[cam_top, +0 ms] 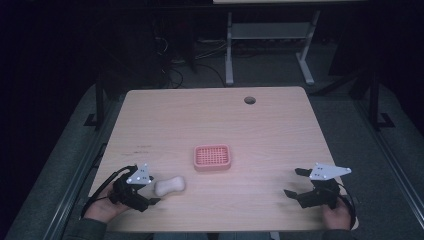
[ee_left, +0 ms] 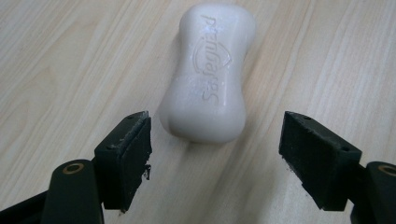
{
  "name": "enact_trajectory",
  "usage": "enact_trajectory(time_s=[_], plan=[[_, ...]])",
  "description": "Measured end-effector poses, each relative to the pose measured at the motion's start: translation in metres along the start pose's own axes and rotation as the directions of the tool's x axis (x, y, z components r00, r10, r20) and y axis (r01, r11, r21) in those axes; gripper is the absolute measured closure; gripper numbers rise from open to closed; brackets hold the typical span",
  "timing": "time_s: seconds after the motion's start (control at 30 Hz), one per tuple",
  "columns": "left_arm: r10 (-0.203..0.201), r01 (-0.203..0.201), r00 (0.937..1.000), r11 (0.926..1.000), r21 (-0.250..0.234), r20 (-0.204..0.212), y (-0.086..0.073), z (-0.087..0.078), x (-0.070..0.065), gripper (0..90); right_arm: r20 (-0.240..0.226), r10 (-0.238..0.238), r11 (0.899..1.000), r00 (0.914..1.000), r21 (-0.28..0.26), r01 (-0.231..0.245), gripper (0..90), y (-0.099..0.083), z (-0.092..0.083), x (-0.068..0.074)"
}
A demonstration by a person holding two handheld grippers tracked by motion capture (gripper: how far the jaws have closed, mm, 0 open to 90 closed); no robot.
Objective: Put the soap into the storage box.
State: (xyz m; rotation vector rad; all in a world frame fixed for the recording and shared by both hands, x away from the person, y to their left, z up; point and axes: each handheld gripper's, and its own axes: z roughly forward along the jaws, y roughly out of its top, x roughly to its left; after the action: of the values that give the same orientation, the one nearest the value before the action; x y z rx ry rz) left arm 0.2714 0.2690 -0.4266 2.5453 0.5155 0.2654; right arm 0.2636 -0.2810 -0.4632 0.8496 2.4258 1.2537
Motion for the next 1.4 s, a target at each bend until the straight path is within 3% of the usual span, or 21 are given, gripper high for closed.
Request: enact_trajectory(time_s=[0.4,1.4], plan=[[0.004,-0.004,0.9998,1.0,-0.009,0.022,0.011,0.006,0.006,27.6,0.004,-0.001,1.0,1.0,-0.018,0.001,13.5,0.0,-0.003,0.001],[0.041,-0.044,0.9959,0.9981,0.042,0.081,0.033,0.028,0.012,33.0,0.001,-0.011,1.0,0.9999,-0.022,0.011,13.5,0.0,-0.004,0.002]])
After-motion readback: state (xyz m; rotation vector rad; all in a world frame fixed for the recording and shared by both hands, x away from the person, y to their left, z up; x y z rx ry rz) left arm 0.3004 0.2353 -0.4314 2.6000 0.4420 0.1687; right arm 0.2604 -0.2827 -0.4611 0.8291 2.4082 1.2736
